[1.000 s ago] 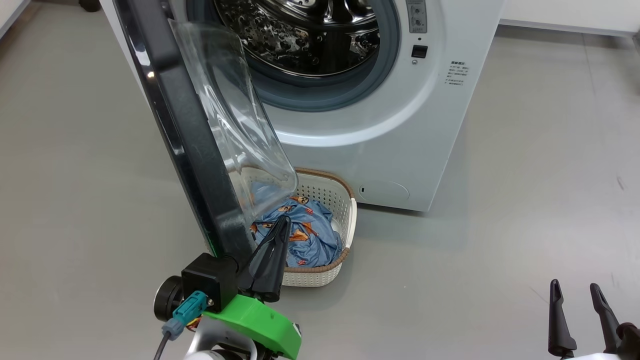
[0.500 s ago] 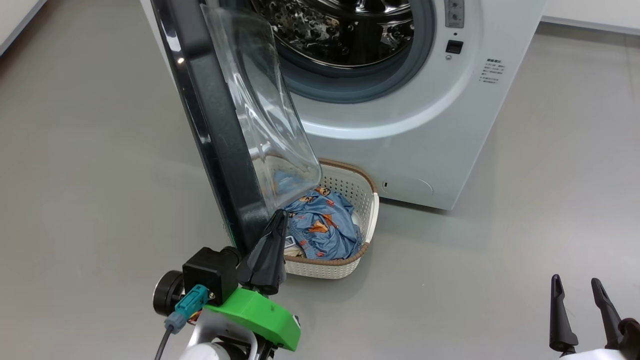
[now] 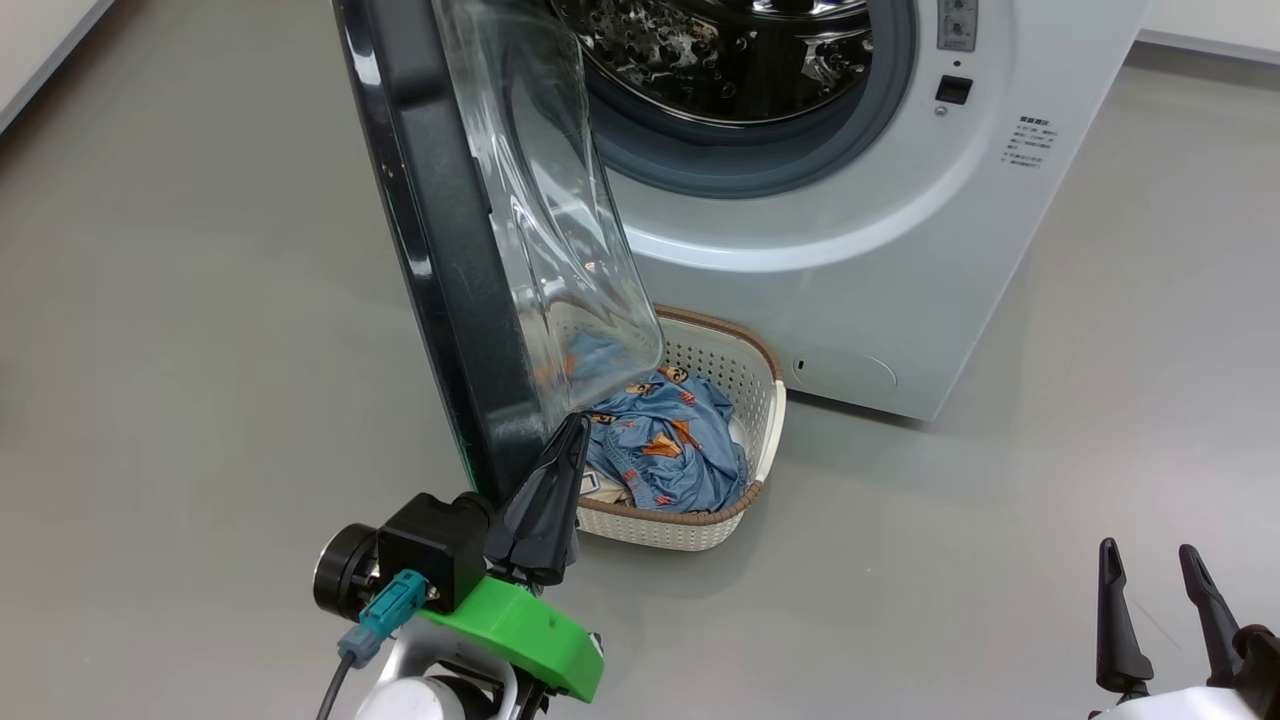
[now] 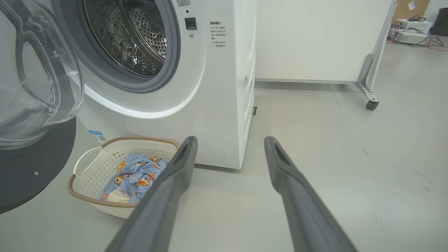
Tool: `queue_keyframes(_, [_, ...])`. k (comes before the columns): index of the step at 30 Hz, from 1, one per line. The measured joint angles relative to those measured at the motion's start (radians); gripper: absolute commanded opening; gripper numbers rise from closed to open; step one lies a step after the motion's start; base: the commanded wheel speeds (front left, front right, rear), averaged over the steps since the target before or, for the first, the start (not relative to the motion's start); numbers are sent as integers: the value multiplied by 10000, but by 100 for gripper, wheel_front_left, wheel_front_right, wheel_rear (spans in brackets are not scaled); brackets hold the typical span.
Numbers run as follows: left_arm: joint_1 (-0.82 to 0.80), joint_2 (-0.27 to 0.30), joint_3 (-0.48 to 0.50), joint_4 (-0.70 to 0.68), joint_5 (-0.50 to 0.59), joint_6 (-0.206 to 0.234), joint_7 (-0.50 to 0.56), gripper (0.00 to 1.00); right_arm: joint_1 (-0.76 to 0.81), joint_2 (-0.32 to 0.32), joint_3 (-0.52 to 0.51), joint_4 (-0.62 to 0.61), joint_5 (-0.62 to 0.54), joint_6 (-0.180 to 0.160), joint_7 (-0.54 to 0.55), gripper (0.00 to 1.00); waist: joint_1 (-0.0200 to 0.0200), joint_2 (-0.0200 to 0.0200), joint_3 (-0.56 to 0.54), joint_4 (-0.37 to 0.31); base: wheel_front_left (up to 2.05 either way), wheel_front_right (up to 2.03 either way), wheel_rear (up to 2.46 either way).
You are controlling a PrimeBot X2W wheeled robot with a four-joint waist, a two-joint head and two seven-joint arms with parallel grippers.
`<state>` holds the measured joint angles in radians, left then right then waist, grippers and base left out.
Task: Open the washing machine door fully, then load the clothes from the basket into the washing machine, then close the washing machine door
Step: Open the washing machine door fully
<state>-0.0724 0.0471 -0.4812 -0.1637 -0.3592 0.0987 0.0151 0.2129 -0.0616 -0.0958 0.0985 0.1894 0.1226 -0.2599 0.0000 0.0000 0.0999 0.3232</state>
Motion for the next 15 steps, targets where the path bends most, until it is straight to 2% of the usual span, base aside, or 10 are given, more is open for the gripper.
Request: queue_keyframes(15, [-202,-19,-119,211,77,52,-86,0,1,-13,-50,23,38,0,0,100,0,0,57,853,0,0,0])
